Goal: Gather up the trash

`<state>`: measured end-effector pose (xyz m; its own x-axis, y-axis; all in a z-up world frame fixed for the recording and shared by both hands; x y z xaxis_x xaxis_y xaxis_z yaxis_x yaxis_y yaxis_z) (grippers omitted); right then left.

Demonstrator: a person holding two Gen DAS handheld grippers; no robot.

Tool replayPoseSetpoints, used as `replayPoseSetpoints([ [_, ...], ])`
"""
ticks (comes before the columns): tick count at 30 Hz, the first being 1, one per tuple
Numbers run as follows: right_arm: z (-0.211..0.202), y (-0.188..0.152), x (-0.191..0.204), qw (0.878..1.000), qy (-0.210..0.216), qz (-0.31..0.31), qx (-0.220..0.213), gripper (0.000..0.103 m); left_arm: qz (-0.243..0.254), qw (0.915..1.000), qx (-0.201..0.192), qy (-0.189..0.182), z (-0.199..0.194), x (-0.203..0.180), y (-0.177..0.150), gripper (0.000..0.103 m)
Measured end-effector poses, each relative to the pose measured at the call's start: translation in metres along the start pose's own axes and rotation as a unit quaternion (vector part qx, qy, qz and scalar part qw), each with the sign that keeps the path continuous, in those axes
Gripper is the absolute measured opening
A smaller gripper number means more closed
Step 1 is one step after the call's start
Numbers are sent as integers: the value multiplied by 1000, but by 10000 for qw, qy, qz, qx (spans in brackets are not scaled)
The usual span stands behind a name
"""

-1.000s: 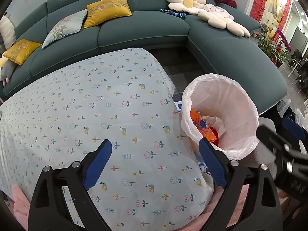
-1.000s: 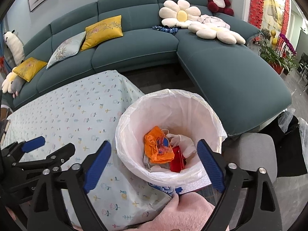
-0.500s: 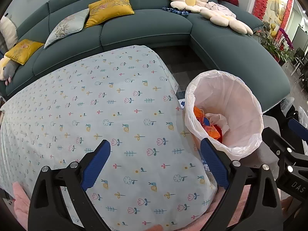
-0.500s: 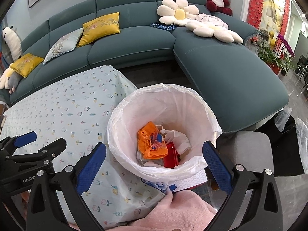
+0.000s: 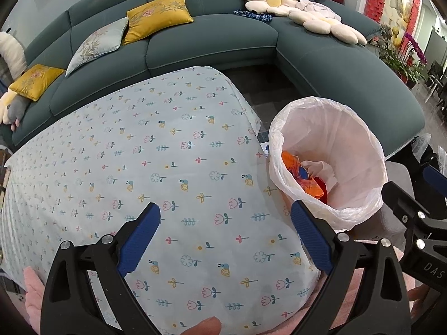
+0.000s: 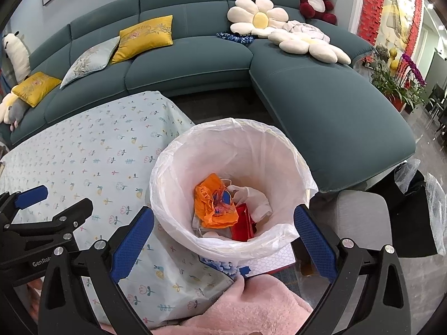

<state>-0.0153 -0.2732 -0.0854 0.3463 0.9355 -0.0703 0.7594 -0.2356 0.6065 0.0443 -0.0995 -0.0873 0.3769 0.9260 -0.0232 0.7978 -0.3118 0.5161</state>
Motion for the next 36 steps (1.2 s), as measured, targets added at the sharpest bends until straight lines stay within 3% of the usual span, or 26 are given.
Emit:
replayPoseSetpoints([
  [36,5,-10,3,9999,-67,-95,40,96,-10,9999,-79,77,-4,-7,-4,90],
])
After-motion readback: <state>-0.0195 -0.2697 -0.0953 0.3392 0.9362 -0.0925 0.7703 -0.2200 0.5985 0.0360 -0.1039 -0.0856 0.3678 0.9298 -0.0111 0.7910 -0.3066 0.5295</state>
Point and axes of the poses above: each gripper's, at about its wrist camera, not at the fingertips, and z roughly the way its jaws point, x to its left, y to its top, the point moved 4 cm from there along z, roughly the way its jaws point, and after that the axes turned 4 degrees about -y, right-handed, at the moved point
